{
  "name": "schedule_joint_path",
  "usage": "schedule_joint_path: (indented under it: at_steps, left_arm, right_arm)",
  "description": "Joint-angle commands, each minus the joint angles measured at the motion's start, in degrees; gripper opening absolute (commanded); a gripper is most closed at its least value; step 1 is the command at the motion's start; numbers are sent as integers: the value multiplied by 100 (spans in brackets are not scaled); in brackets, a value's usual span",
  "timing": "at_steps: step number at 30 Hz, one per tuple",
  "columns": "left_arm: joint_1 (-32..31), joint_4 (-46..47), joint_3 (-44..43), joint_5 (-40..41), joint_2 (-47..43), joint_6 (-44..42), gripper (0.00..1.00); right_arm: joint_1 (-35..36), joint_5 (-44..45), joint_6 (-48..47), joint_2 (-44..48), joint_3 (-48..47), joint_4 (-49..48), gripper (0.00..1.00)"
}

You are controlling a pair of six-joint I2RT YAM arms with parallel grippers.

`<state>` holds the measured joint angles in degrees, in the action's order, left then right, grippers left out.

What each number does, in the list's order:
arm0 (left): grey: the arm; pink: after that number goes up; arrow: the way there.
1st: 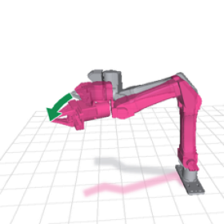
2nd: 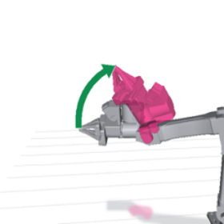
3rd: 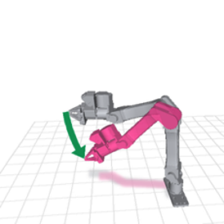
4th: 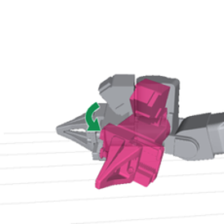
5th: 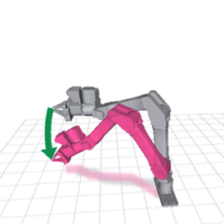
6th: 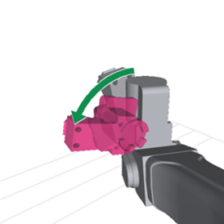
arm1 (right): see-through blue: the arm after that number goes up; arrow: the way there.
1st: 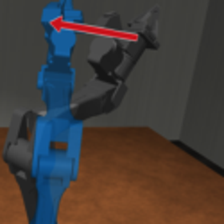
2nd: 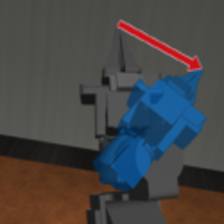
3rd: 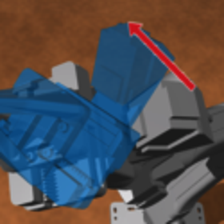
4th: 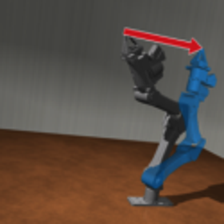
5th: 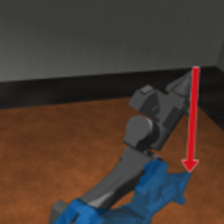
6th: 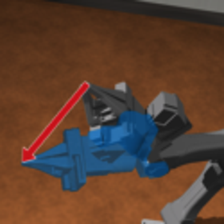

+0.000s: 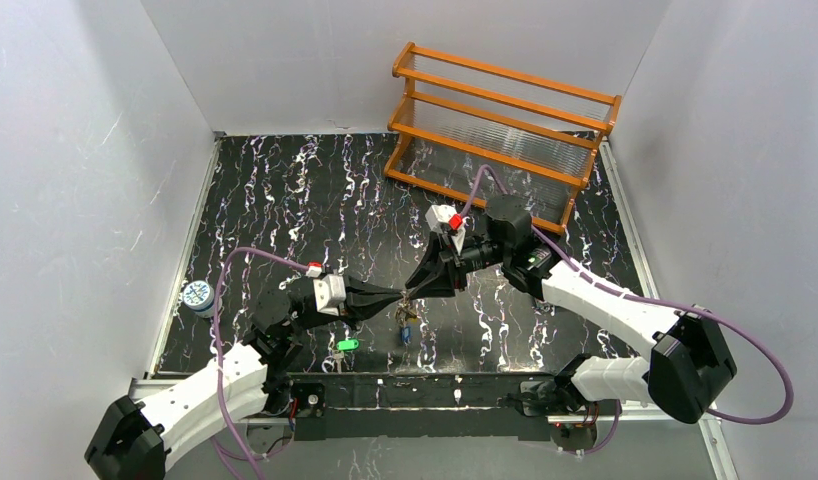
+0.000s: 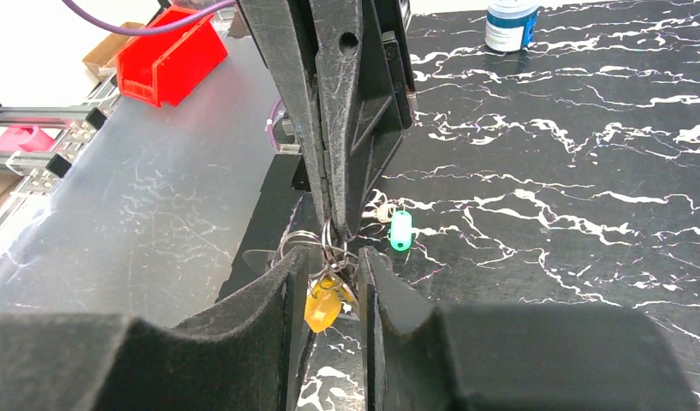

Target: Put the keys on the keyring

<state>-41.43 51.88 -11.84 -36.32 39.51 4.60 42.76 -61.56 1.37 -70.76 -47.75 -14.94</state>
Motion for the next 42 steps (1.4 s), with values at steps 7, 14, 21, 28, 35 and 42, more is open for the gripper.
schedule_joint_path:
  at_steps: [7, 14, 21, 28, 35, 42]
  left_arm:
    - [-21, 358, -67, -81, 22, 57, 0]
    - [-17, 342, 28, 14, -21, 18, 21]
    - [-22, -432, 73, 555, -308, -287, 40]
    - [-18, -2461, -767, 821, 53, -1154, 39]
    - [-23, -3147, -1219, 665, 408, -1588, 39]
    - [-19, -3138, -1257, 346, 586, -1664, 33]
  right_arm:
    - [22, -22, 94, -73, -128, -259, 8]
    - [22, 357, -213, -5, -266, 403, 1]
    - [26, 1096, -1100, -103, -1033, 2374, 1]
    - [275, 1909, -1274, -642, -2026, 4113, 1]
    - [614, 2698, -1377, -1269, -2676, 5202, 1]
    - [650, 2507, -1345, -1273, -2704, 4975, 1]
